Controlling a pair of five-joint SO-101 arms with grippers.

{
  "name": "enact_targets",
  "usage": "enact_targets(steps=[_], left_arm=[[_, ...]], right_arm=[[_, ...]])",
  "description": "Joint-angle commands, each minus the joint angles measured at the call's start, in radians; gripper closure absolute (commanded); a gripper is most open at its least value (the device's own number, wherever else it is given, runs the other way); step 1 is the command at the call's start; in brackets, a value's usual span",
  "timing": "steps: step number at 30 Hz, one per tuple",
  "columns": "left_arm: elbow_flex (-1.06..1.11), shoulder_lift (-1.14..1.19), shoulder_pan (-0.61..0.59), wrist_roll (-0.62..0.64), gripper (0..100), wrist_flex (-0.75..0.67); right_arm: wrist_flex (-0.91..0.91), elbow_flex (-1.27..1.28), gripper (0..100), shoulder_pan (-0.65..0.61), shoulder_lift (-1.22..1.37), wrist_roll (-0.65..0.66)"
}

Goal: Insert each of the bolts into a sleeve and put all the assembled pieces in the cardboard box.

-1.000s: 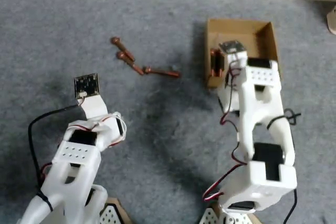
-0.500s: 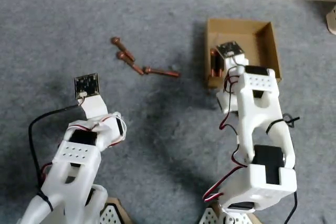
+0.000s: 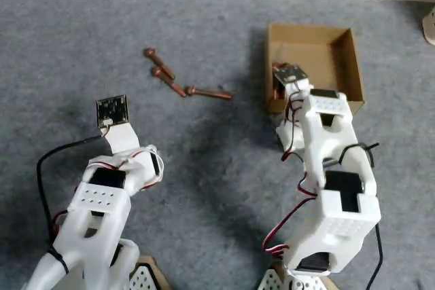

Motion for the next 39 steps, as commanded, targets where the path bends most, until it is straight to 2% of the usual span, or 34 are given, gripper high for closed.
enact_targets(steps=[1,3,7,13,17,22,24,28,34,37,39], left_arm=[[-0.002,-0.007,-0.010,-0.006,86,-0.020],[-0.004,-0.007,-0.010,-0.006,86,-0.020],[-0.054,-0.005,-0.015,0.002,86,-0.008],[-0.189,-0.005,-0.015,0.006,86,0.161],[-0.295,-0.004,-0.013,0.078,86,0.250],[-0.331,-0.001,-0.015,0.115,86,0.256],[-0.340,0.027,-0.015,0.140,86,0.209],[-0.452,0.203,-0.018,0.163,86,0.160],[-0.848,0.619,-0.081,0.164,86,0.325],[-1.029,0.791,-0.110,0.170,86,0.358],[-1.125,0.889,-0.116,0.230,86,0.359]], right_arm=[[-0.005,0.010,87.8,-0.007,0.010,0.009],[-0.005,0.010,99.3,-0.007,0.008,-0.005],[-0.002,0.015,99.7,-0.010,-0.018,-0.101],[0.025,0.085,99.3,-0.102,-0.242,-0.167],[0.027,0.211,99.3,-0.185,-0.444,-0.203],[0.010,0.361,99.3,-0.229,-0.657,-0.213],[-0.041,0.430,99.3,-0.229,-0.723,-0.213],[-0.116,0.555,99.3,-0.231,-0.816,-0.213],[-0.168,0.654,99.3,-0.231,-0.877,-0.215],[-0.186,0.665,99.3,-0.231,-0.885,-0.264],[-0.225,0.677,99.3,-0.231,-0.880,-0.290]])
